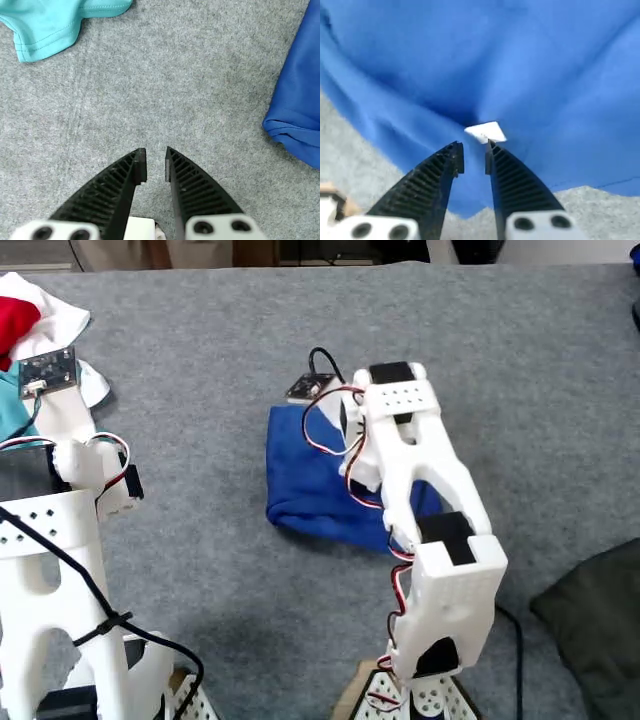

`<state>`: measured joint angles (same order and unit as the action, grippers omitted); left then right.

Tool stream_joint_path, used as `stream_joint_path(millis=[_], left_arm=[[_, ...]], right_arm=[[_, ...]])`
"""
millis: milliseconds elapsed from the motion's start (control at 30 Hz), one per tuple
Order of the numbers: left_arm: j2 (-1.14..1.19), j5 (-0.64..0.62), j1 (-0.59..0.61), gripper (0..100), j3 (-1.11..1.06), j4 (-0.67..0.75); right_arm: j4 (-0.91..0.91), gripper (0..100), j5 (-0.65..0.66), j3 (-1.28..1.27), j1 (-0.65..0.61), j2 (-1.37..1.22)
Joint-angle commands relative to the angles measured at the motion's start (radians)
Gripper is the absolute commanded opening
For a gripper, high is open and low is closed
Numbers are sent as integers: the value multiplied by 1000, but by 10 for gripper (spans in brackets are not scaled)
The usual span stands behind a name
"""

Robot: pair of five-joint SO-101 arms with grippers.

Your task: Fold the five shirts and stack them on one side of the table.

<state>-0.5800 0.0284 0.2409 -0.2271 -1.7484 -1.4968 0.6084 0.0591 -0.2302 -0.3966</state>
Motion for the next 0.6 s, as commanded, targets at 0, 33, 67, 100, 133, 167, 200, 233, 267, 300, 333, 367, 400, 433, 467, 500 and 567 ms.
stream_joint_path(millis=[0,33,67,100,133,167,200,233,267,300,333,367,400,433,467,500,567], left_arm=[[-27,2,11,82,3,-9],[-27,2,11,82,3,-9],[-27,2,11,82,3,-9],[-27,2,11,82,3,-9],[-27,2,11,82,3,-9],[-27,2,11,82,3,-9],[-27,0,11,82,3,-9],[-27,0,11,82,3,-9],[-27,0,11,82,3,-9],[-27,0,11,82,3,-9],[-27,0,11,82,3,-9],[-27,0,11,82,3,-9],[-27,0,11,82,3,-9],[-27,0,11,82,3,-9],[-27,0,11,82,3,-9],[-27,0,11,82,3,-9],[-27,0,11,82,3,-9]], right_arm=[[64,106,-84,-1,7,74],[71,118,-106,1,10,74],[74,136,-127,1,10,74],[75,153,-155,1,10,74],[75,165,-180,1,8,74],[74,171,-195,-1,8,74],[72,171,-203,-4,5,74],[71,171,-210,-5,5,74],[71,171,-210,-7,5,74],[71,171,-210,-7,5,74],[71,171,-210,-8,7,74],[71,171,-210,-8,8,74],[71,171,-210,-8,8,74],[71,171,-210,-8,8,74],[74,171,-206,-15,8,74],[75,171,-203,-21,8,74],[77,170,-203,-33,5,74]])
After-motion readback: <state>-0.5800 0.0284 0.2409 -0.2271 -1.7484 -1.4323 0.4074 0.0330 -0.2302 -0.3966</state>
